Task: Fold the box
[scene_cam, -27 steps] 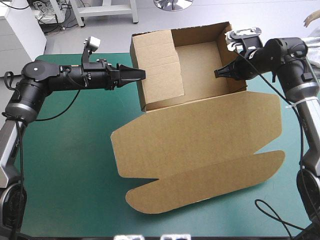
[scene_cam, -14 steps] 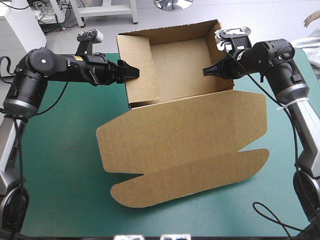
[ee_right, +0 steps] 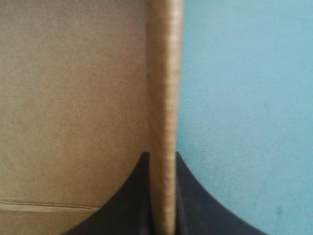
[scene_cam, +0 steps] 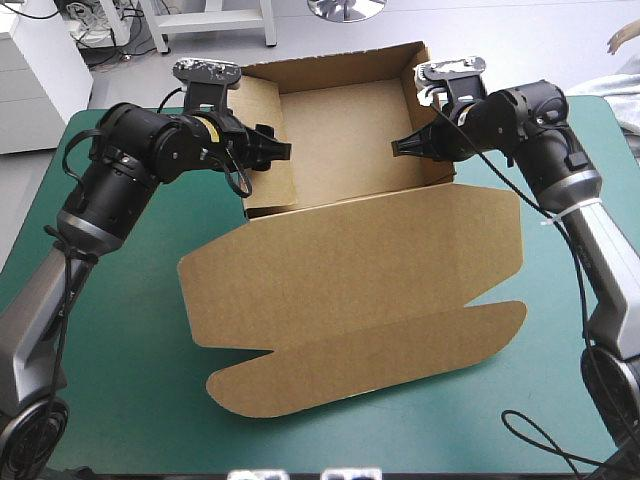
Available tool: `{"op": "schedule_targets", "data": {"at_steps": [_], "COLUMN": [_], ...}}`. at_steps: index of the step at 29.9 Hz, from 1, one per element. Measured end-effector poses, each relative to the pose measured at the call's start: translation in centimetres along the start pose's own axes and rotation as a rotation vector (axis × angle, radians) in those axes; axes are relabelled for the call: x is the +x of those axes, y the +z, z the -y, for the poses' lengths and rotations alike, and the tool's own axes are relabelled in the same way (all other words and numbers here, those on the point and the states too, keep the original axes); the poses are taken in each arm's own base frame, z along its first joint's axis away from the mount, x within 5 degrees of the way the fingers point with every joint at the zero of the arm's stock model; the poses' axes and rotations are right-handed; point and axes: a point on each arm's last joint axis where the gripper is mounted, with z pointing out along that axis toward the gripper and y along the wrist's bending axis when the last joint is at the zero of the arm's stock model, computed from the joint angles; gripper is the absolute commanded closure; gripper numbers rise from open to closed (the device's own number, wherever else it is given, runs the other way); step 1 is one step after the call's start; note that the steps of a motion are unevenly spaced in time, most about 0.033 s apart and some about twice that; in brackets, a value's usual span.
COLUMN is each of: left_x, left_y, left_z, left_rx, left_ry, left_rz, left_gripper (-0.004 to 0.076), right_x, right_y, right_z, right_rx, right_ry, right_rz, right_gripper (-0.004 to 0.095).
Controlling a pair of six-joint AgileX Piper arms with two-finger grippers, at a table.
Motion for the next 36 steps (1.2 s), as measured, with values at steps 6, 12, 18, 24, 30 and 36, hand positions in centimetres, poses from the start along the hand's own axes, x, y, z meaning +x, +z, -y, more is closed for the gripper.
{"op": "schedule_targets", "data": {"at_steps": [6, 12, 18, 24, 30, 36], "left_x": [0.6, 0.9, 1.1, 2.0, 3.3, 4.7], "left_y": [0.5, 2.0, 2.9, 5.1, 9.1, 12.8], "left_z": [-0.5, -0.8, -0.6, -0.3, -0.2, -0.2], "left_rx": [-0.104, -0.154, -0.143, -0.127, -0.151, -0.163], "left_ry": [0.02, 0.018, 0.006, 0.053, 0.099, 0.123], "left_rz": [-0.064, -0.109, -0.133, -0.234, -0.349, -0.432], "left_gripper": [0.0594, 0.0731, 0.0731, 0.0731, 0.0731, 0.0731], "right_x": [0.1, 0.6, 1.1, 2.5, 3.8, 5.0], "right_y": [0.7, 0.8, 0.9, 3.4, 7.9, 11.2], "right_z": [-0.7, -0.7, -0.6, -0.4, -0.4, -0.2], "right_rx": [-0.025, -0.019, -0.006, 0.005, -0.005, -0.001], "right_ry": [0.003, 0.014, 0.023, 0.023, 0.031, 0.027], "right_rz": [-0.013, -0.064, -0.126, -0.28, -0.396, -0.471], "right_gripper": [0.0921, 0.0921, 0.0921, 0.0921, 0.0921, 0.0921]}}
